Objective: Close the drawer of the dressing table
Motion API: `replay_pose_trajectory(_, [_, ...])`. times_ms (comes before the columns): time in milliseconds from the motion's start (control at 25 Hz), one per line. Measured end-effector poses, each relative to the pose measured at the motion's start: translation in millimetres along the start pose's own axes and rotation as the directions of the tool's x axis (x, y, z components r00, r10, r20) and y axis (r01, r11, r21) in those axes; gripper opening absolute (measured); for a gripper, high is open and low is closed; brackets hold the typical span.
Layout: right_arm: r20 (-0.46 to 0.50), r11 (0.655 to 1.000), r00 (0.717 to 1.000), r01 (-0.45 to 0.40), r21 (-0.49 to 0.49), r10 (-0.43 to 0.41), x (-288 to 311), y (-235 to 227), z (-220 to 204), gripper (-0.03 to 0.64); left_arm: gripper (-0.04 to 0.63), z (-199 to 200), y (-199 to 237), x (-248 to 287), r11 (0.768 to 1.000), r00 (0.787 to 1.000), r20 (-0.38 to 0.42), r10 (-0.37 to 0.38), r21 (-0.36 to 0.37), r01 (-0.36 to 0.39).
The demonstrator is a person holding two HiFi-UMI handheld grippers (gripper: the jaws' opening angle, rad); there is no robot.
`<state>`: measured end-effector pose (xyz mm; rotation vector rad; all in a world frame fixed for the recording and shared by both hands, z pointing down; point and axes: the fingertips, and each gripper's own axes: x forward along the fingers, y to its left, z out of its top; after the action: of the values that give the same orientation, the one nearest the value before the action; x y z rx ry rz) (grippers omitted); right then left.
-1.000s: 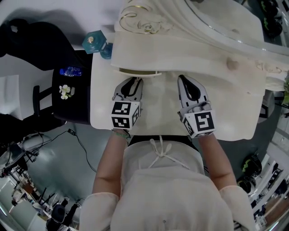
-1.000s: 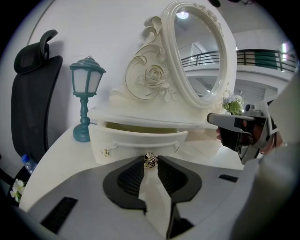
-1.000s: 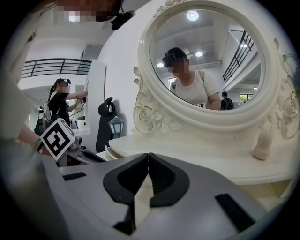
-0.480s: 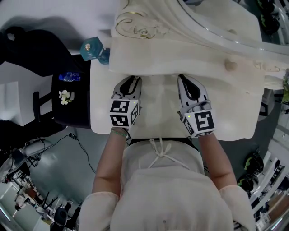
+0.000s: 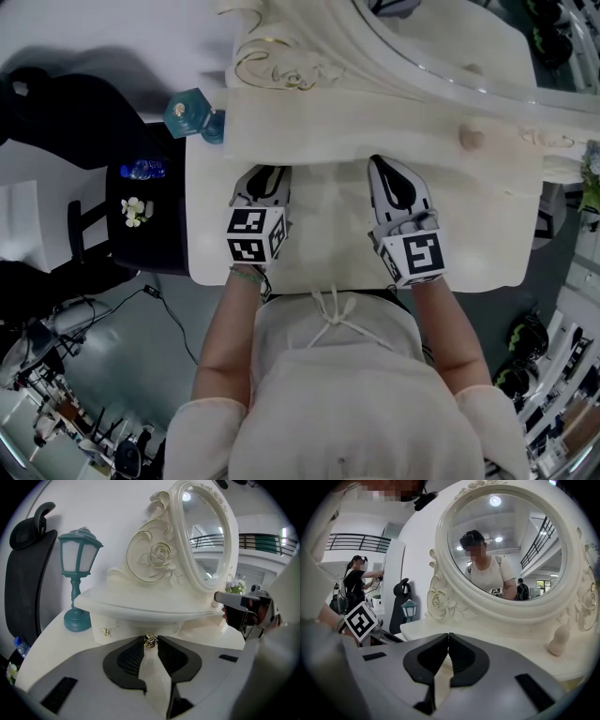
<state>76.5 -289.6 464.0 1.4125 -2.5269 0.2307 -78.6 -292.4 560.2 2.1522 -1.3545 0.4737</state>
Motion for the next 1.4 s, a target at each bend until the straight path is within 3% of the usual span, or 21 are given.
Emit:
replay_pose_trajectory(360, [0.005,1.000,1.000,0.018,0.001,-0.018,-5.2,-0.2,3.7,0.005,0.107,0.6,-3.8,-0.3,1.000,1.000,0.019,-0.017,-0.009,0.017])
replay_pose_trajectory(440, [0.005,1.000,1.000,0.014,-0.008,-0.014,-7.3,2.4,4.0,0.005,0.182,-0.5,-11.2,-0.3,0.999,0.999,0.032,-0.037,-0.020,0.038])
replay_pose_trajectory(520, [0.006,1.000,1.000,0.019,-0.005,-0.019,-10.6,4.4,4.0,0.005,0.304,-3.1,-14.6,-2.2,0.999,0.999,0.043,-0.026,-0.043,0.028])
replay_pose_trajectory(680, [0.012,1.000,1.000,0.019,-0.014,-0.019,-18.0,9.1,5.4,0.005,0.329,-4.0,-13.6,-17.2,0.997,0.997,0.073,0.013,-0.074,-0.008])
replay_pose_trajectory(920, [0.018,1.000,1.000,0.012,-0.018,-0.012,-31.5,14.6,7.2,0.005,0.333,6.9,-23.1,-47.5,0.999,0.997,0.070,0.024,0.025,-0.026])
replay_pose_trajectory(1400, [0.109,0.999,0.994,0.009,-0.041,-0.005,-64.2,17.4,52.6,0.005,0.329,87.4,-63.1,-115.6,0.972,0.973,0.231,-0.030,0.232,-0.025])
